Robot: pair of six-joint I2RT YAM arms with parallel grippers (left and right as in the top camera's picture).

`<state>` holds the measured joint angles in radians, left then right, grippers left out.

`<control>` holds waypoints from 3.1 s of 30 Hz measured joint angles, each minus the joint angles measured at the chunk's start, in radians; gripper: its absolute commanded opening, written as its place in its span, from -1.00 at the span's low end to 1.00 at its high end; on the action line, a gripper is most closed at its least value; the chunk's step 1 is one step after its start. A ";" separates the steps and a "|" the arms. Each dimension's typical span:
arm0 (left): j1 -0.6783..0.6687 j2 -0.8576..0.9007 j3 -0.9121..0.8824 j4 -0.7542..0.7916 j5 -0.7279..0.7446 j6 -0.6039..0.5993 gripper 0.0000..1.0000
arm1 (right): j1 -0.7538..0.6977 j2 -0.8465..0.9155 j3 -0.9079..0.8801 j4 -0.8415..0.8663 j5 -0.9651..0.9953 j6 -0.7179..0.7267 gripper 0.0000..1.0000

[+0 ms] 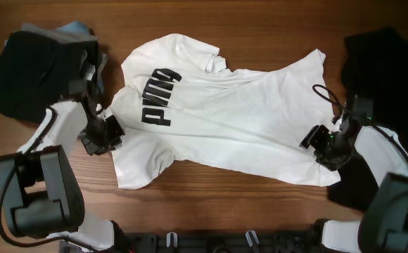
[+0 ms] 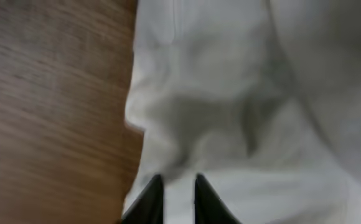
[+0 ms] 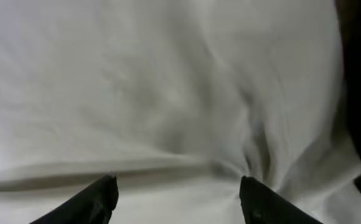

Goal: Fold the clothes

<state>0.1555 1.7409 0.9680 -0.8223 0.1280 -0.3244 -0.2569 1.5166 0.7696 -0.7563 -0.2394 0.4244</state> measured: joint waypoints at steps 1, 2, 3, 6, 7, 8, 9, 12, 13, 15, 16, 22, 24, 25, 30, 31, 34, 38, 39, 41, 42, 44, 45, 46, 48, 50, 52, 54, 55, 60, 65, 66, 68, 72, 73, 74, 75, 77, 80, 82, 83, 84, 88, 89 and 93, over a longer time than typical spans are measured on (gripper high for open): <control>0.000 0.001 -0.026 0.039 0.000 -0.016 -0.92 | -0.001 -0.037 0.000 -0.003 0.000 -0.009 0.40; 0.001 -0.010 -0.045 0.062 0.001 -0.030 -0.92 | -0.001 -0.076 0.000 -0.003 0.000 -0.012 0.40; 0.003 -0.023 -0.062 0.077 0.003 -0.051 -0.92 | -0.001 -0.117 0.000 -0.003 0.000 -0.016 0.41; 0.010 -0.042 -0.090 0.020 0.014 -0.174 -0.92 | -0.001 -0.177 0.000 0.001 0.000 -0.026 0.42; 0.021 -0.045 -0.099 -0.028 0.026 -0.217 -0.92 | -0.001 -0.177 0.000 0.001 0.000 -0.027 0.43; 0.058 -0.044 -0.124 -0.120 0.040 -0.277 -0.92 | -0.001 -0.177 0.001 0.001 0.000 -0.027 0.43; 0.084 -0.044 -0.132 -0.146 0.049 -0.295 -0.92 | -0.001 -0.178 0.001 0.002 0.000 -0.030 0.43; 0.238 -0.049 -0.164 -0.216 0.064 -0.325 -0.92 | -0.001 -0.178 0.001 0.014 0.000 -0.034 0.43; 0.292 -0.066 -0.168 -0.219 0.065 -0.323 -0.92 | -0.001 -0.178 0.001 0.022 0.000 -0.036 0.43; 0.351 -0.133 -0.168 -0.219 0.076 -0.300 -0.92 | -0.001 -0.178 0.001 0.037 0.000 -0.037 0.44; 0.363 -0.180 -0.169 -0.210 0.090 -0.277 -0.48 | -0.001 -0.178 0.001 0.045 0.000 -0.037 0.47; 0.238 -0.363 -0.171 -0.024 0.163 -0.075 0.29 | -0.001 -0.178 0.001 0.060 -0.003 -0.063 0.50; 0.209 -0.356 -0.179 0.079 0.132 -0.045 0.24 | -0.001 -0.178 0.001 0.063 -0.003 -0.064 0.50; 0.197 -0.343 -0.192 0.137 0.124 -0.032 0.23 | -0.001 -0.178 0.001 0.062 -0.003 -0.064 0.50; 0.190 -0.232 -0.220 0.150 0.108 -0.016 0.10 | -0.001 -0.178 0.001 0.062 -0.003 -0.068 0.51; 0.190 -0.219 -0.221 0.150 0.107 -0.015 -0.07 | -0.001 -0.178 0.001 0.062 -0.003 -0.068 0.50; 0.190 -0.200 -0.234 0.173 0.105 -0.006 -0.32 | -0.001 -0.178 0.001 0.064 -0.003 -0.068 0.50; 0.191 -0.196 -0.259 0.213 0.105 0.002 -0.92 | -0.001 -0.178 0.001 0.077 -0.003 -0.068 0.50; 0.190 -0.196 -0.266 0.218 0.105 -0.001 -0.92 | -0.001 -0.178 0.001 0.079 -0.003 -0.068 0.50; 0.190 -0.196 -0.270 0.204 0.106 0.002 -0.92 | -0.001 -0.178 0.001 0.081 -0.003 -0.068 0.51; 0.191 -0.196 -0.266 0.142 0.106 0.001 -0.92 | -0.001 -0.178 0.001 0.081 -0.003 -0.068 0.51; 0.205 -0.196 -0.252 -0.003 0.102 -0.004 -0.92 | -0.001 -0.178 0.001 0.084 -0.003 -0.068 0.51; 0.235 -0.195 -0.217 -0.141 0.084 -0.023 -0.92 | -0.001 -0.178 0.001 0.091 -0.004 -0.069 0.52; 0.257 -0.198 -0.198 -0.177 0.072 -0.033 -0.92 | -0.001 -0.178 0.001 0.092 -0.004 -0.071 0.51; 0.332 -0.208 -0.102 -0.264 0.044 -0.055 -0.92 | -0.001 -0.178 0.001 0.098 -0.004 -0.071 0.52; 0.357 -0.217 -0.080 -0.271 0.033 -0.059 -0.46 | -0.001 -0.178 0.001 0.099 -0.004 -0.071 0.52; 0.359 -0.217 -0.080 -0.248 0.037 -0.051 0.24 | -0.001 -0.178 0.001 0.099 -0.004 -0.071 0.53; 0.330 -0.217 -0.080 -0.178 0.071 -0.021 0.44 | -0.001 -0.178 0.001 0.099 -0.004 -0.071 0.54; 0.298 -0.217 -0.085 -0.129 0.081 0.000 0.45 | -0.001 -0.178 0.001 0.100 -0.004 -0.071 0.54; 0.171 -0.214 -0.189 0.114 0.089 0.039 0.26 | -0.001 -0.178 0.001 0.100 -0.005 -0.071 0.59; 0.167 -0.199 -0.229 0.124 0.057 0.052 -0.92 | -0.001 -0.178 0.001 0.100 -0.006 -0.071 0.60; 0.167 -0.199 -0.229 0.124 0.049 0.053 -0.92 | -0.001 -0.178 0.001 0.100 -0.006 -0.071 0.59; 0.167 -0.199 -0.229 0.124 0.031 0.057 -0.92 | -0.001 -0.178 0.001 0.100 -0.006 -0.071 0.60; 0.187 -0.199 -0.224 0.067 0.021 0.057 -0.92 | -0.001 -0.178 0.001 0.099 -0.006 -0.076 0.60; 0.218 -0.200 -0.203 -0.014 0.009 0.056 -0.92 | -0.001 -0.178 0.001 0.097 -0.006 -0.076 0.61; 0.246 -0.202 -0.177 -0.064 -0.003 0.056 -0.92 | -0.001 -0.178 0.001 0.098 -0.006 -0.076 0.61; 0.265 -0.203 -0.158 -0.092 -0.011 0.056 -0.92 | -0.001 -0.178 0.001 0.097 -0.006 -0.079 0.61; 0.336 -0.209 -0.076 -0.171 -0.035 0.053 -0.92 | -0.001 -0.178 0.001 0.095 -0.006 -0.079 0.61; 0.391 -0.214 -0.027 -0.183 -0.034 0.057 -0.07 | -0.001 -0.178 0.001 0.095 -0.006 -0.079 0.61; 0.373 -0.214 -0.031 -0.168 0.015 0.095 0.35 | -0.001 -0.178 0.001 0.095 -0.006 -0.079 0.61; 0.348 -0.215 -0.044 -0.136 0.055 0.115 0.41 | -0.001 -0.178 0.001 0.095 -0.006 -0.079 0.61; 0.325 -0.215 -0.060 -0.115 0.075 0.134 0.43 | -0.001 -0.178 0.001 0.095 -0.006 -0.079 0.61; 0.199 -0.217 -0.213 0.034 0.131 0.146 0.47 | -0.001 -0.178 0.001 0.092 -0.006 -0.079 0.61; 0.193 -0.217 -0.246 0.081 0.133 0.136 0.41 | -0.001 -0.179 0.001 0.092 -0.006 -0.079 0.62; 0.193 -0.238 -0.284 0.184 0.166 0.113 -0.03 | -0.001 -0.179 0.001 0.092 -0.006 -0.079 0.61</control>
<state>0.3489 1.5032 0.6842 -0.6380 0.2939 -0.2111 -0.2581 1.3380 0.7708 -0.6643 -0.2459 0.3454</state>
